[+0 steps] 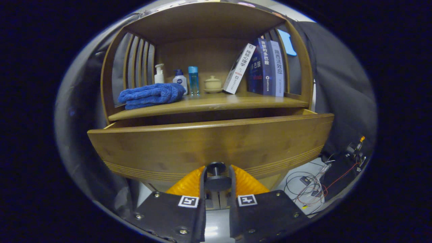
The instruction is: Pull open the drawer, take out the items inside it, and place them on the countertop above the cabinet.
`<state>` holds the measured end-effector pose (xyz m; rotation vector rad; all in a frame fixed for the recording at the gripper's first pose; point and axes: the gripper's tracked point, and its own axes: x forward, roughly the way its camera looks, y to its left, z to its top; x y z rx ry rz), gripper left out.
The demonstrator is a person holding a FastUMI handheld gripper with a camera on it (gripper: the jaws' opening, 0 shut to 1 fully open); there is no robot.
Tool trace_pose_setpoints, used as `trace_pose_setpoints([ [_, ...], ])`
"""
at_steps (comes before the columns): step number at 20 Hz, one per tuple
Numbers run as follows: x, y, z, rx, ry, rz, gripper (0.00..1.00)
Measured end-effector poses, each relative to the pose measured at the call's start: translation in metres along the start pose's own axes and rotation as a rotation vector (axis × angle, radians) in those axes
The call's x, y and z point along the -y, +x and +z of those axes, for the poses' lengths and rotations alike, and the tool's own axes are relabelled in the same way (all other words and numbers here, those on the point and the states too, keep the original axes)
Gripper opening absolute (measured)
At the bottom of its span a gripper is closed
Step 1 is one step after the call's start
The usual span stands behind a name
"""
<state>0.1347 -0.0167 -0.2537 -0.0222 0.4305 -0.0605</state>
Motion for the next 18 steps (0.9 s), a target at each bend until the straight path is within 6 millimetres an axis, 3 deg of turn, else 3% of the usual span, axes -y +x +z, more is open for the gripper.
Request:
trace_pose_setpoints([
  [14, 0.014, -0.086, -0.040, -0.029, 0.024, -0.062, 0.28],
  [18, 0.014, -0.093, -0.045, -0.045, 0.024, -0.088, 0.28],
])
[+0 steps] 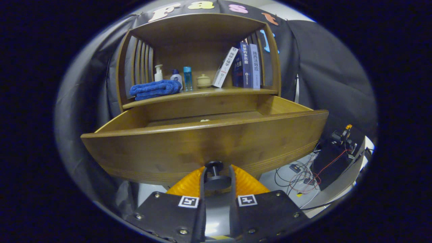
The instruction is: Pull open the drawer, take out the items inside it, and place them on the countertop above the cabinet.
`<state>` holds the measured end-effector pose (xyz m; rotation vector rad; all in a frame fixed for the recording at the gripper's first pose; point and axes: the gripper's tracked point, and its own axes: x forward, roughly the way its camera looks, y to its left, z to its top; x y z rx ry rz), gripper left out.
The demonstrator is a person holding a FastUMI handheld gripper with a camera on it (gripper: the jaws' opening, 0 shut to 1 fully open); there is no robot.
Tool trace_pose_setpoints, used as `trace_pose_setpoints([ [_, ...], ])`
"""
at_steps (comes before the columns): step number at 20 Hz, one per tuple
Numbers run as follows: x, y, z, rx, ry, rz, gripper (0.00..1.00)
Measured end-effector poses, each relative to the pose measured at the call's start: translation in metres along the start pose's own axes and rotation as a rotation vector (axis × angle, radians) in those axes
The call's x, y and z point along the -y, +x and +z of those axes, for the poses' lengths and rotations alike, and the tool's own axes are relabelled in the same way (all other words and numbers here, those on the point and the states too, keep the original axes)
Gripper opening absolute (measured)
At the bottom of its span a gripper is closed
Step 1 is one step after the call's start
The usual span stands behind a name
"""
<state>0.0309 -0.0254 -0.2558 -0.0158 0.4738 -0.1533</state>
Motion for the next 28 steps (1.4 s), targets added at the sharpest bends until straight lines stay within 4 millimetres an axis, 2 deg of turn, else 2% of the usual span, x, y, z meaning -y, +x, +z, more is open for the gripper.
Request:
trace_pose_setpoints([
  [4, -0.001, -0.002, 0.001, 0.015, 0.002, 0.020, 0.28],
  [7, -0.005, -0.005, 0.008, 0.038, 0.020, 0.044, 0.44],
  [9, -0.008, -0.015, 0.029, 0.093, 0.030, 0.059, 0.55],
  [13, -0.005, -0.041, 0.067, 0.157, -0.014, 0.031, 0.56],
  [16, -0.010, -0.045, 0.103, 0.197, -0.024, 0.027, 0.56],
  [19, -0.017, -0.036, 0.135, 0.220, -0.004, 0.037, 0.56],
  [22, -0.028, -0.016, 0.153, 0.207, 0.025, 0.075, 0.56],
  [28, -0.032, 0.041, 0.156, 0.053, 0.024, 0.061, 0.56],
])
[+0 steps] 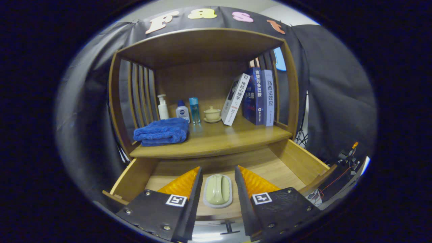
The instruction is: Pull open the drawer, take out the items inside it, and place them on the countertop above the cabinet.
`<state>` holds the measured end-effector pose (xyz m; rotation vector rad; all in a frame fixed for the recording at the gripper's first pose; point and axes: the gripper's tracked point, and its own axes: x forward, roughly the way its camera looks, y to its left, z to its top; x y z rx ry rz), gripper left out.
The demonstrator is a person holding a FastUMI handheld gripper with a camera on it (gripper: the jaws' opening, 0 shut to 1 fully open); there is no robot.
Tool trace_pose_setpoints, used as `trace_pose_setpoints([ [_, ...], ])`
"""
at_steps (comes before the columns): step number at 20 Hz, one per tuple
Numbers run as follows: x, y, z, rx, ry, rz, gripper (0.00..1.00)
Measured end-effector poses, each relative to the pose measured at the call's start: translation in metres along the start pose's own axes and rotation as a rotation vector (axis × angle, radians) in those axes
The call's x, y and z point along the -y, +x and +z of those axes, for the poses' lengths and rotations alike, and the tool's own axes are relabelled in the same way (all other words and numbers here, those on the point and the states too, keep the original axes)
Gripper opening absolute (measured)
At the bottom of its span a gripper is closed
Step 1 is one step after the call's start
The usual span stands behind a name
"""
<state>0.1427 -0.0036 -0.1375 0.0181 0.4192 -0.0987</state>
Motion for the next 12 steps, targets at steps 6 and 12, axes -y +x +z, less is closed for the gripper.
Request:
trace_pose_setpoints([
  [6, -0.011, 0.053, -0.030, -0.244, -0.064, -0.031, 0.56],
  [12, -0.009, 0.078, -0.075, -0.444, 0.071, -0.062, 0.57],
])
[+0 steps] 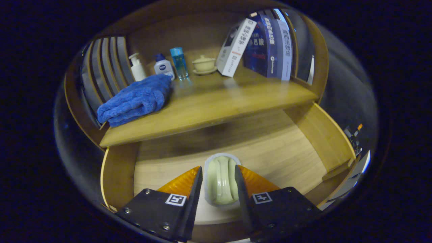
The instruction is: Pull open the drawer, take out the items inside it, and place them on the countertop above the cabinet.
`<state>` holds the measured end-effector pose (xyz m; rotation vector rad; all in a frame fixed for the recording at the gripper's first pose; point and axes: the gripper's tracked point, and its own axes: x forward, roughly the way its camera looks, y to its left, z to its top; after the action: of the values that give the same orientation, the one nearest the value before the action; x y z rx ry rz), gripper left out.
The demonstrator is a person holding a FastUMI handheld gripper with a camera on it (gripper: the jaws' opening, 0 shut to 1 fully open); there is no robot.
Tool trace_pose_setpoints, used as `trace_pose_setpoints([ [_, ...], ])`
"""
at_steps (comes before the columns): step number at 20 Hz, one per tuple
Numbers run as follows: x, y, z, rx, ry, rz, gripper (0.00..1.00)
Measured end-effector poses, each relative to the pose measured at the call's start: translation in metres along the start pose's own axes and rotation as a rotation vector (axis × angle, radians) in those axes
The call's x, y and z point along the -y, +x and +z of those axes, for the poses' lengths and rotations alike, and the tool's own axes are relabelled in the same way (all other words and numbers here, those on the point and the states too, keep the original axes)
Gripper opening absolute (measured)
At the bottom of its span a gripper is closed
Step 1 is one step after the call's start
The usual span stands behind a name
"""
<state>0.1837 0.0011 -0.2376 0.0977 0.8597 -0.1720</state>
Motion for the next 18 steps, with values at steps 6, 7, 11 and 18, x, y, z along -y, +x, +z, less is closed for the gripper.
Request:
trace_pose_setpoints([
  [6, 0.009, 0.019, -0.018, -0.070, -0.034, -0.035, 0.35],
  [7, 0.010, 0.021, -0.018, -0.065, -0.030, -0.037, 0.24],
  [11, 0.010, 0.014, -0.016, -0.045, -0.030, -0.033, 0.17],
  [18, 0.024, 0.016, -0.019, -0.011, -0.039, -0.098, 0.17],
])
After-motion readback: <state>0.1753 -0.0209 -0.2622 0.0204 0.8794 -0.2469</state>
